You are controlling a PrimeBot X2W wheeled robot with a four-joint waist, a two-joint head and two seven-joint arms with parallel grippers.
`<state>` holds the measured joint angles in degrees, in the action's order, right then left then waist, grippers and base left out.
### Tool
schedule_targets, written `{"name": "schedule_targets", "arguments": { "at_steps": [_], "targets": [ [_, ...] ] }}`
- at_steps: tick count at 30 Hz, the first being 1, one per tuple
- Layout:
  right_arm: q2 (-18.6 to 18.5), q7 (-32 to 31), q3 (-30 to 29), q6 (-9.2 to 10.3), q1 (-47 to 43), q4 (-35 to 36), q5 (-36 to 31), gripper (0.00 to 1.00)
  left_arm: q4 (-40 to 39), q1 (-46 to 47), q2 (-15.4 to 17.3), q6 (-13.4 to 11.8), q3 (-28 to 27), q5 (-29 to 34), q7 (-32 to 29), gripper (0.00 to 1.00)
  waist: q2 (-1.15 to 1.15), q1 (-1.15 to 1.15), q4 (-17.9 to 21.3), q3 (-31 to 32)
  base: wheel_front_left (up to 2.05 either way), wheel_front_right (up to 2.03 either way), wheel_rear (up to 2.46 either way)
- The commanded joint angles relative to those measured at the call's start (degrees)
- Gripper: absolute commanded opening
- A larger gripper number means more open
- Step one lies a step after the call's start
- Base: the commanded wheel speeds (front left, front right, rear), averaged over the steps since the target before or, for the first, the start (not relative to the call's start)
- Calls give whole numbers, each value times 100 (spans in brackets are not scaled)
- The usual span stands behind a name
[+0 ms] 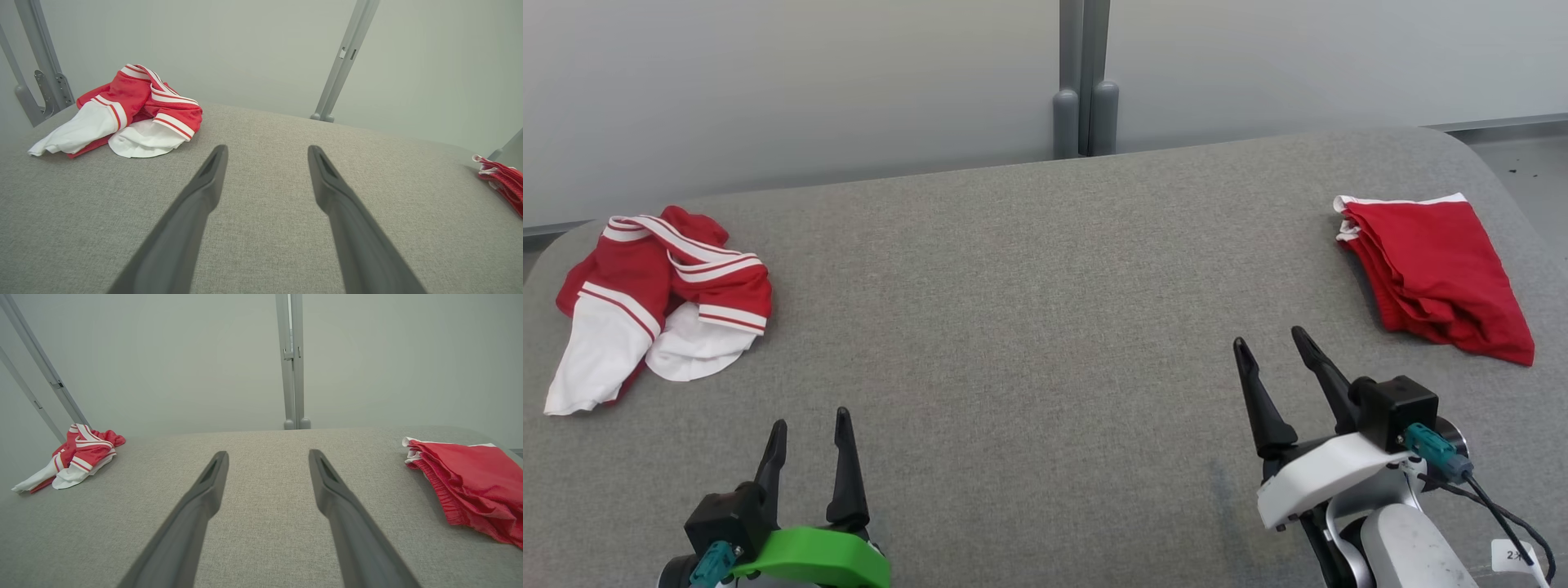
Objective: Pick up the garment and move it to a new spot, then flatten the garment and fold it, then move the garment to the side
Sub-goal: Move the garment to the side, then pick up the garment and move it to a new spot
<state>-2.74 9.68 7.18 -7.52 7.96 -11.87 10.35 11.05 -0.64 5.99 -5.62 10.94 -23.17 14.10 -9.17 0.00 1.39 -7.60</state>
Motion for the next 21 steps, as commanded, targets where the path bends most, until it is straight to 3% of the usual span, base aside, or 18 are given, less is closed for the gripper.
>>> {"name": "schedule_targets", "arguments": {
  "at_steps": [1, 21],
  "targets": [
    [-13, 35, -23, 6, -138, 4, 56, 100, 12, 20, -17, -15, 8, -46, -11, 100, 0, 0, -5, 11, 0, 0, 0],
    [-12, 59, -56, 6, -205, -51, 104, 100, 28, 34, 16, -74, 103, -67, 12, 100, 0, 0, -28, 41, 0, 0, 0]
  ]
}}
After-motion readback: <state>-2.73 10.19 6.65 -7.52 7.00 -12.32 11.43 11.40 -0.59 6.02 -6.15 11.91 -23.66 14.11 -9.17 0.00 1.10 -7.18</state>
